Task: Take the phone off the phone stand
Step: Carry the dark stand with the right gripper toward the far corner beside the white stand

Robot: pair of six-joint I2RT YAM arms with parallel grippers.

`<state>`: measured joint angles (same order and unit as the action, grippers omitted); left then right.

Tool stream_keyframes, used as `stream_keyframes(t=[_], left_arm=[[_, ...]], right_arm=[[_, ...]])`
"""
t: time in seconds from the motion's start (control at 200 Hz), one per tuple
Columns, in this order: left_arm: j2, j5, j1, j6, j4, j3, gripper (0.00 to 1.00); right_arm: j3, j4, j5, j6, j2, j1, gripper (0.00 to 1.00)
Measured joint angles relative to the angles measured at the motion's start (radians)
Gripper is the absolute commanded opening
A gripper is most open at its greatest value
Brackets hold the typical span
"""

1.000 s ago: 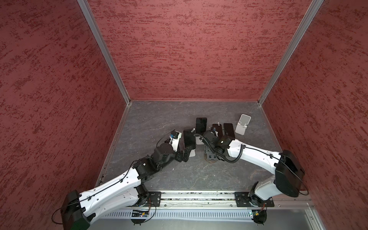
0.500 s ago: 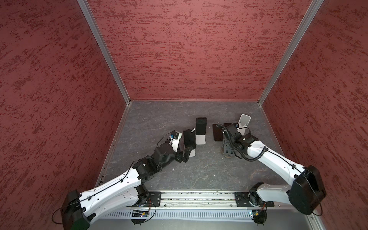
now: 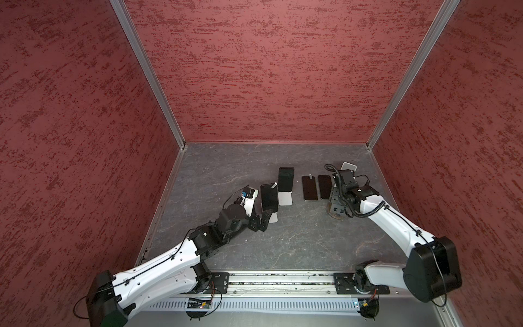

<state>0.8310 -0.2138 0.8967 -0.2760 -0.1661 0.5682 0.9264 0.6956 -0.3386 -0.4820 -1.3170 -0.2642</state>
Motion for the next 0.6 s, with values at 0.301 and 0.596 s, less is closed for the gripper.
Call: stream_keyframes(t=[0.301,0.596], left_arm=[[0.000,-0.003,0.000,-0.002,-0.007,0.000,0.99],[0.000,-0.032,0.000,-0.016,-0.016,0.000,0.99]], right_arm=[[0.000,-0.076,0.025,0.056,-0.037,0.126,0.56],[0.000,-0.132,0.067,0.098,-0.065,0.228,0.56]])
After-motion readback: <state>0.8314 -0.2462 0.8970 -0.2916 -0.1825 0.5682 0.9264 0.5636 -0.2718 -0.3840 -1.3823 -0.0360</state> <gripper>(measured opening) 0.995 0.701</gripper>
